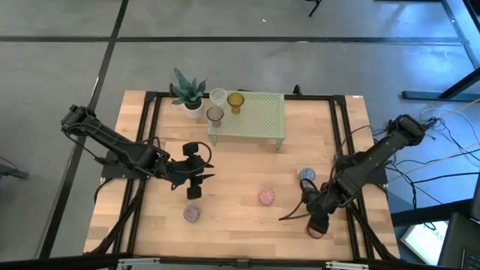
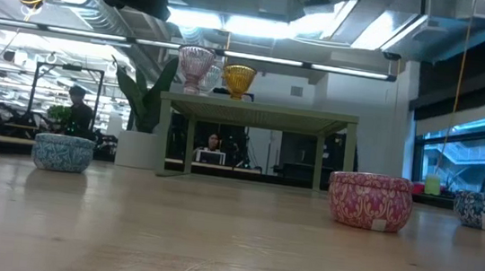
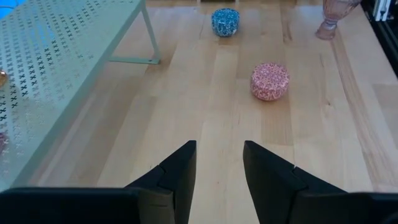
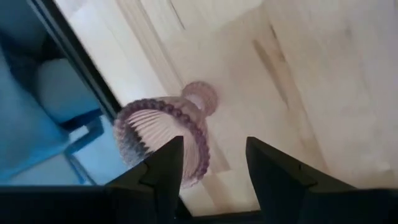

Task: Pick & Place candle stick holders
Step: Put the pink glass candle holder on the shelf

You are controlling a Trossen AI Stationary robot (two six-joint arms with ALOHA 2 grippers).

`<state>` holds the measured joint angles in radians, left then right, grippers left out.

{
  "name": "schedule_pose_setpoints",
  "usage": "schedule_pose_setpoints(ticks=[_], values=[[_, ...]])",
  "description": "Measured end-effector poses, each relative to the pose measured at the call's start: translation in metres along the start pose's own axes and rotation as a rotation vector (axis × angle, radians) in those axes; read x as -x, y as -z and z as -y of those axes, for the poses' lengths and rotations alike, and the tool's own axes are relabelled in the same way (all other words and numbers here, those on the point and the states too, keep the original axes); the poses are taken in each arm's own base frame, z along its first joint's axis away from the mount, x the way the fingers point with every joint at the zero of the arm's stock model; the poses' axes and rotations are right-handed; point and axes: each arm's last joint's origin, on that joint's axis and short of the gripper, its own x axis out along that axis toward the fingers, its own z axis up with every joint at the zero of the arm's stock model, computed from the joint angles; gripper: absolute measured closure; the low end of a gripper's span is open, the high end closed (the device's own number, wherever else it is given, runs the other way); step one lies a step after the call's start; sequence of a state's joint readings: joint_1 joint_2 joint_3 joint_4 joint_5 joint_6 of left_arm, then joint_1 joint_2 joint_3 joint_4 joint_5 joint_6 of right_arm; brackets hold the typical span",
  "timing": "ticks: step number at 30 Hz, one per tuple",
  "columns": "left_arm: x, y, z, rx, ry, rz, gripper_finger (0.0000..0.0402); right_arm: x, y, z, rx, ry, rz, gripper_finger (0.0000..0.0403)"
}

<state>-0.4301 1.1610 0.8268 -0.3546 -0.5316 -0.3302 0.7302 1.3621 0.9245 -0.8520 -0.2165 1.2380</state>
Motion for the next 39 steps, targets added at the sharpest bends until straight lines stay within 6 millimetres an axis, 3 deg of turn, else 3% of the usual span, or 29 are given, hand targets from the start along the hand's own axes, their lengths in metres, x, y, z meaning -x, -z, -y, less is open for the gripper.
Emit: schedule_pose_setpoints(ticks=[10,24,33,39], values=[[0.000,0.000,0.000,-0.014,0.000,0.001,0.0272,-0.026,-0.003,-0.005,0.081,0.049,-0.104,0.0224],[0.000,-0.001,0.000,-0.011,0.002,0.006,0.0272,-0.027,-0.003,-0.006,0.077,0.042,-0.132,0.0288],[0.000,-0.001,0.000,-0.024,0.003,0.006,0.0272,-0.027,-0.003,-0.006,0.111,0.025,-0.152,0.0382],[0.000,-0.001,0.000,-0.026,0.003,0.006,0.0272,-0.023,-0.009,-0.007,0.103,-0.021,-0.194,0.0365]])
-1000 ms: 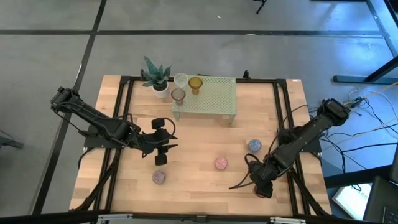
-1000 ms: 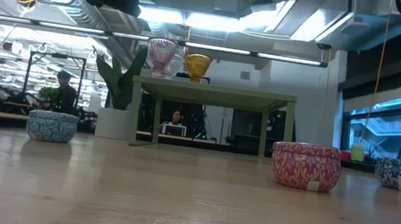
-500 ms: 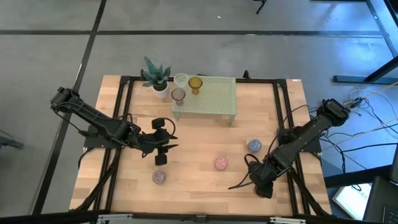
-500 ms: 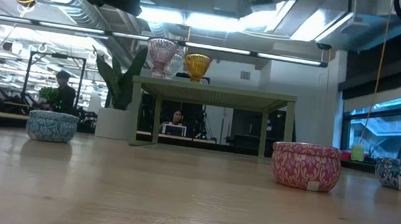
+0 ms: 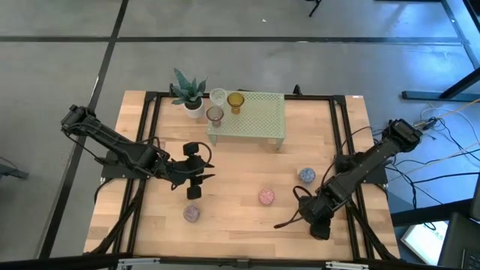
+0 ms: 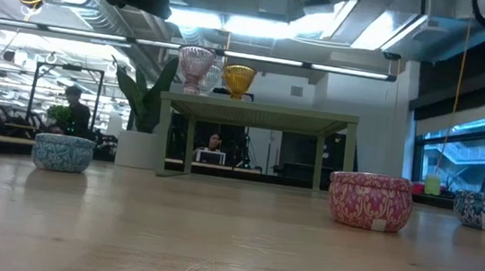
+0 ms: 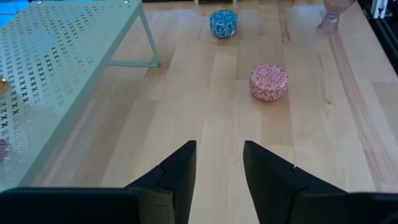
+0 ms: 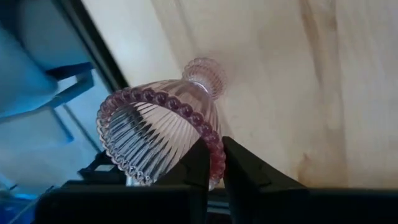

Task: Pick & Place candle stick holders
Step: Put the pink glass candle holder on the shelf

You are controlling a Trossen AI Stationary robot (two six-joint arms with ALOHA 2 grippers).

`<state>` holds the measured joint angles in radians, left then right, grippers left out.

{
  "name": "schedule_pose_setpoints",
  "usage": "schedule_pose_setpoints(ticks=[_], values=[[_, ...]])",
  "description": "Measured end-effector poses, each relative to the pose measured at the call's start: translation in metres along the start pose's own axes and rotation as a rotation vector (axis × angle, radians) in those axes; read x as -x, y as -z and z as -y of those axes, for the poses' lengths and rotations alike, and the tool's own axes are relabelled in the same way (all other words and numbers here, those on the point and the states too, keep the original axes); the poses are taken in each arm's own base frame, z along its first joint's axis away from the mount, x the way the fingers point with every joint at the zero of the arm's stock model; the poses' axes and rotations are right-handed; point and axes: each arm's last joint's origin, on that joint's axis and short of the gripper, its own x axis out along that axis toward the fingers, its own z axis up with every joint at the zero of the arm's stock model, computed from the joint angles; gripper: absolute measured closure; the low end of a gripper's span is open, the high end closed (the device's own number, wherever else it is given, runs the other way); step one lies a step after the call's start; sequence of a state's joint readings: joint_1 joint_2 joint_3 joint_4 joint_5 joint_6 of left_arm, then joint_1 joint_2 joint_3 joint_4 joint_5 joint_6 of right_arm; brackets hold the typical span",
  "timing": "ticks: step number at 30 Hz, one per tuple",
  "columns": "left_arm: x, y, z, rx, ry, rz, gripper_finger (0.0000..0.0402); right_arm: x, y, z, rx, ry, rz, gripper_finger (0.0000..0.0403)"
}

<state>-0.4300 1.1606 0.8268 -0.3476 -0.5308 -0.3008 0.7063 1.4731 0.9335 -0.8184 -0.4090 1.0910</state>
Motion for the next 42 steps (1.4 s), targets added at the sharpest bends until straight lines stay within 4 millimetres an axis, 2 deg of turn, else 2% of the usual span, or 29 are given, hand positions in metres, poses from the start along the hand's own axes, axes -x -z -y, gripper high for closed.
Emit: schedule_pose_setpoints(ticks=[7,13,18,24,28,36,39,42], values=[[0.000,0.000,0.000,-0.032,0.000,0.000,0.0272,0.034,-0.022,-0.009,0.136,-0.067,0.081,0.0383],[0.000,0.000,0.000,-0.060,0.000,0.000,0.0272,0.090,-0.047,-0.011,0.222,-0.053,0.250,0.0378],[0.000,0.000,0.000,-0.055,0.001,0.000,0.0272,0.145,-0.071,0.000,0.217,-0.074,0.363,0.0365],[0.000,0.000,0.000,-0.053,0.008,-0.002,0.0272,0.185,-0.116,0.018,0.244,0.001,0.513,0.0379],[0.000,0.000,0.000,-0.054,0.010,-0.004,0.0272,0.213,-0.145,0.026,0.178,0.056,0.599,0.0373],[0.000,0.000,0.001,-0.102,0.024,-0.007,0.0272,0.277,-0.176,0.050,-0.027,0.111,0.734,0.0378],[0.000,0.000,0.001,-0.102,0.024,-0.006,0.0272,0.288,-0.191,0.065,-0.097,0.103,0.726,0.0381],[0.000,0.000,0.001,-0.103,0.024,-0.006,0.0272,0.290,-0.209,0.081,-0.160,0.106,0.696,0.0375]])
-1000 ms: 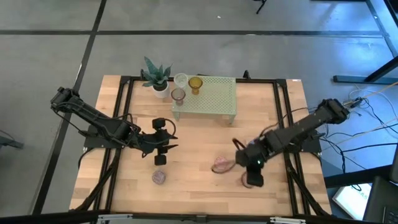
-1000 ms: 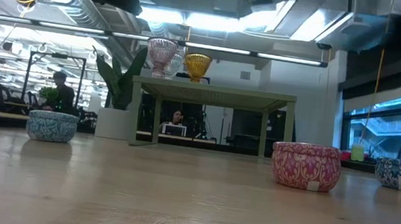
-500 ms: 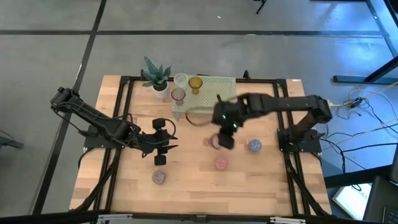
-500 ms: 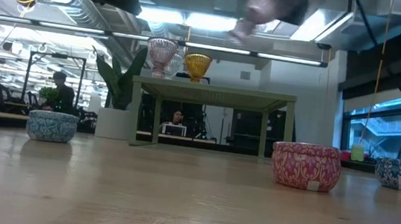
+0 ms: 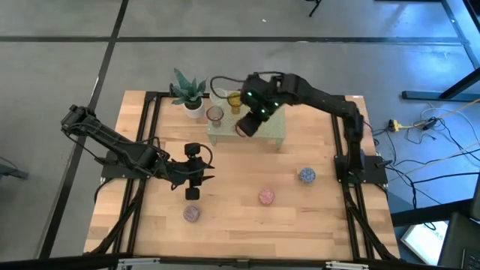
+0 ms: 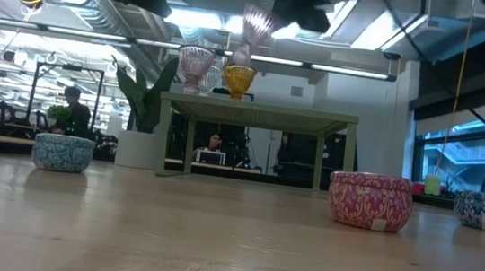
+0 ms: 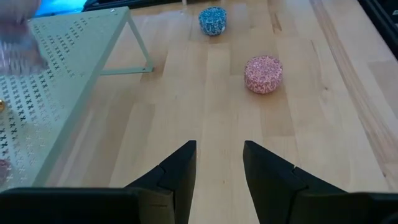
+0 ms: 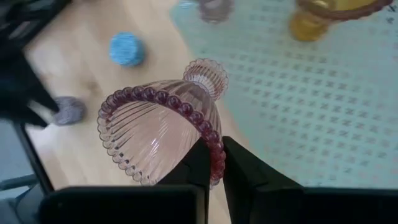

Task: Pick & Place candle stick holders
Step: Put the pink glass candle holder on the shelf

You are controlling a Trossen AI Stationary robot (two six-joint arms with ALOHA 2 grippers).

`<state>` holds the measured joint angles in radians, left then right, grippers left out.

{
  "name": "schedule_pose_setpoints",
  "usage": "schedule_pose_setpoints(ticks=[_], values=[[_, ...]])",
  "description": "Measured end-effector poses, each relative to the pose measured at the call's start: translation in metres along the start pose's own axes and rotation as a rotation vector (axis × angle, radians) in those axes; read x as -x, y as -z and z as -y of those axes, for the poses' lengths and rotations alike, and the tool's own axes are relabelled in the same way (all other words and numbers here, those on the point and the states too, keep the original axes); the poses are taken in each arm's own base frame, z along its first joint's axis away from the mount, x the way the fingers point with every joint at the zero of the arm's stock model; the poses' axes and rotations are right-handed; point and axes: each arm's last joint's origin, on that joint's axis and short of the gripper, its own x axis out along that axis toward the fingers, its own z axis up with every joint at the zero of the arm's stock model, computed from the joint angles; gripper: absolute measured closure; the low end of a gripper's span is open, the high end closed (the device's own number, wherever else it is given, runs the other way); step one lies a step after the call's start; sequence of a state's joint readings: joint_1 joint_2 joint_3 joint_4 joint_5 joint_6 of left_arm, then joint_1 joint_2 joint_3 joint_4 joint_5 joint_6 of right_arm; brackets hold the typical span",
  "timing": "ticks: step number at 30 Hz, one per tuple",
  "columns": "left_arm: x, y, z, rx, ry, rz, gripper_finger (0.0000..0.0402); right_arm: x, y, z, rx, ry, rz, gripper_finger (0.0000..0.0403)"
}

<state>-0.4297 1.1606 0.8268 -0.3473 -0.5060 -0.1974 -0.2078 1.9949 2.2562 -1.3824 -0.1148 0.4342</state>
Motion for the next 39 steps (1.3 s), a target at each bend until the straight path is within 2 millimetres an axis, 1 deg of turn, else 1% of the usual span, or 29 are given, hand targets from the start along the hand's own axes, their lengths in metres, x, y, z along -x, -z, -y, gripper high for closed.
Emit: schedule_pose_setpoints(ticks=[4,7,12,16,20,24,28,31,39], values=[[0.000,0.000,0.000,-0.001,0.000,0.000,0.0272,-0.014,-0.015,0.014,0.006,0.013,-0.034,0.0369],[0.000,0.000,0.000,-0.001,0.000,0.000,0.0272,-0.022,-0.023,0.023,-0.017,-0.026,-0.050,0.0375],[0.000,0.000,0.000,-0.001,0.000,0.000,0.0272,-0.025,-0.025,0.031,-0.044,-0.048,-0.082,0.0377],[0.000,0.000,0.000,-0.001,0.000,0.000,0.0272,-0.025,-0.028,0.034,-0.049,-0.054,-0.064,0.0366],[0.000,0.000,0.000,0.000,-0.001,0.000,0.0272,-0.026,-0.030,0.038,-0.034,-0.030,-0.053,0.0370],[0.000,0.000,0.000,0.001,0.000,0.000,0.0272,-0.038,-0.032,0.039,-0.013,-0.024,-0.082,0.0381],[0.000,0.000,0.000,0.000,0.000,0.000,0.0272,-0.046,-0.033,0.039,0.000,-0.040,-0.103,0.0373],[0.000,0.000,0.000,0.001,0.001,0.000,0.0272,-0.047,-0.034,0.040,0.006,-0.040,-0.099,0.0367],[0.000,0.000,0.000,0.001,0.001,0.000,0.0272,-0.048,-0.036,0.045,0.010,-0.037,-0.094,0.0371]])
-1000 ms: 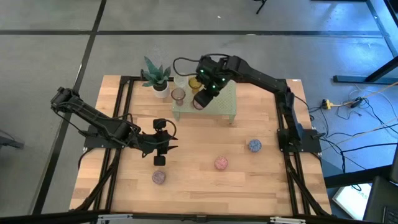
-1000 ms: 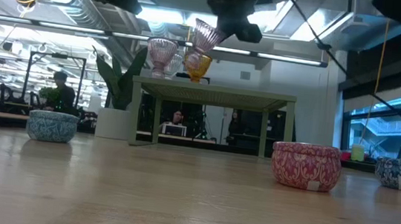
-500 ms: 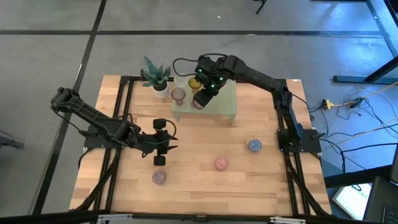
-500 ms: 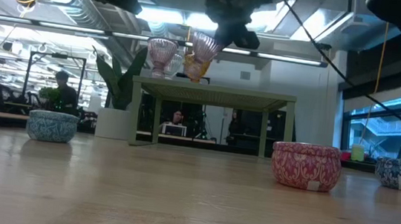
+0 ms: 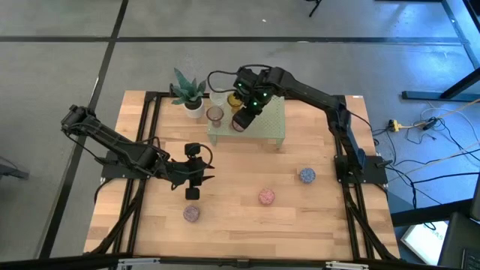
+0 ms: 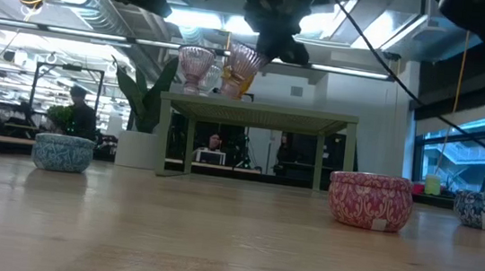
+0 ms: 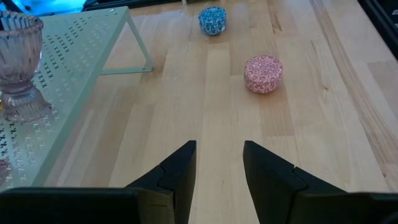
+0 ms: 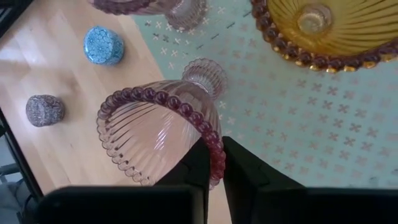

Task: Pick & Place candle stick holders
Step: Put the pink glass candle holder on the shelf

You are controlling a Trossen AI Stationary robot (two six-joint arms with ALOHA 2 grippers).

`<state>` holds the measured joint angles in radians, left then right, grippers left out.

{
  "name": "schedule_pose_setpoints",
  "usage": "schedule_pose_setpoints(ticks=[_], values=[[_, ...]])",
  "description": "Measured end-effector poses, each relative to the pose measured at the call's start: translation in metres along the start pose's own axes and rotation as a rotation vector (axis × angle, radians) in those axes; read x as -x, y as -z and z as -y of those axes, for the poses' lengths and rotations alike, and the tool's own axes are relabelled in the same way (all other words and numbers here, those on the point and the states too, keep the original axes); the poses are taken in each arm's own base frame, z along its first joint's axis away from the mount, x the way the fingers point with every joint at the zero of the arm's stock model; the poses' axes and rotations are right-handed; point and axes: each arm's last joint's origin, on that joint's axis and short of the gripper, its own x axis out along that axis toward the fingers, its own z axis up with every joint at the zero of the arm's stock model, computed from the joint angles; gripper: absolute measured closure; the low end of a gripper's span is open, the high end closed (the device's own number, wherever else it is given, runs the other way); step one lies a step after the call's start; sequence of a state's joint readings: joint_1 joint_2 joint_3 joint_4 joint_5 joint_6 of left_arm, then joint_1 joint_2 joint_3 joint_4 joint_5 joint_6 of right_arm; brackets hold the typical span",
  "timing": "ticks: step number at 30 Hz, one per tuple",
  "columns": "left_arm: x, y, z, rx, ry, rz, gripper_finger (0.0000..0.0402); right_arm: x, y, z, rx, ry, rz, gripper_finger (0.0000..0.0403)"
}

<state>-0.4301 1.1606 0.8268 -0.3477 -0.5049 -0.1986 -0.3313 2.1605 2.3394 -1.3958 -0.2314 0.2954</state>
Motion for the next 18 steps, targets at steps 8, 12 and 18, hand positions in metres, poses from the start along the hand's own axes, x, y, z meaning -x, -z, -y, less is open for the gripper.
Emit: schedule_pose_setpoints(ticks=[8,12,18], values=[[0.0000,0.0000,0.0000,0.000,0.000,0.000,0.0272,-0.0010,-0.0006,0.0039,0.001,0.008,-0.009,0.0362],[0.0000,0.0000,0.0000,0.000,0.001,0.000,0.0272,-0.0009,-0.0010,0.0043,0.005,0.008,-0.007,0.0367],[0.0000,0.0000,0.0000,0.000,0.001,0.000,0.0272,-0.0012,-0.0044,0.0033,0.016,-0.002,0.028,0.0346]])
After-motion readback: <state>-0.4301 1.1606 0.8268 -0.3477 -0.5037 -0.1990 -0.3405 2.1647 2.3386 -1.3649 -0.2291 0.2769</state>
